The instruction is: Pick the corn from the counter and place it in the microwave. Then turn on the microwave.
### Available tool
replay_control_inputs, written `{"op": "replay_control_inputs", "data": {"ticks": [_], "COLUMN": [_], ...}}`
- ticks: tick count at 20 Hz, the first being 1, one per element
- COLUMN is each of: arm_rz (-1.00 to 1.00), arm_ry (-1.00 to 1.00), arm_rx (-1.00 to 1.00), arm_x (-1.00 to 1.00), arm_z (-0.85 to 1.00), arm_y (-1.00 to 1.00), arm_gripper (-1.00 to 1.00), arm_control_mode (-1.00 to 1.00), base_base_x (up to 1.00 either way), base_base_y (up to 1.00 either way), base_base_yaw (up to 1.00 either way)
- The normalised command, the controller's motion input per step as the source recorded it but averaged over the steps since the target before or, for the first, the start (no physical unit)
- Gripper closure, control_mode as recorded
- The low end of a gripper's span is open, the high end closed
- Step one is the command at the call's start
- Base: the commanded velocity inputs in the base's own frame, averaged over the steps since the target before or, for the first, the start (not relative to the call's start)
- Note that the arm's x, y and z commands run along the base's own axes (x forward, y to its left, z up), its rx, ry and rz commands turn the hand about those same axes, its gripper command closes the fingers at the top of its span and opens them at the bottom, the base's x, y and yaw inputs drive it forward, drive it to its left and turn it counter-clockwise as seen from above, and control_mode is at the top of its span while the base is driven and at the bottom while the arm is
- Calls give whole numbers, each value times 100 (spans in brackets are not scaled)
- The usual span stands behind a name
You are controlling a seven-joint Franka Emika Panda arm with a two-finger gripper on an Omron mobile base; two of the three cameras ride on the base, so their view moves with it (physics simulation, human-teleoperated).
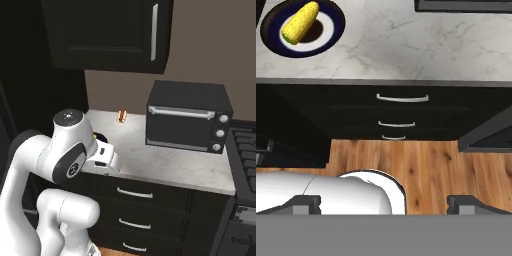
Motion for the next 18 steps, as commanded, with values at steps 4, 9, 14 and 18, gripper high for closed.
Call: {"op": "replay_control_inputs", "data": {"ticks": [4,9,14,18], "arm_rz": [0,0,0,0], "arm_ry": [0,0,0,0], "arm_rx": [0,0,0,0], "arm_x": [0,0,0,0], "arm_z": [0,0,0,0], "arm_y": [0,0,0,0], "arm_gripper": [-100,-100,-100,-100], "arm_control_mode": [100,100,100,100], "base_base_x": [30,20,0,0], "base_base_y": [0,0,0,0], "base_base_yaw": [10,5,0,0]}}
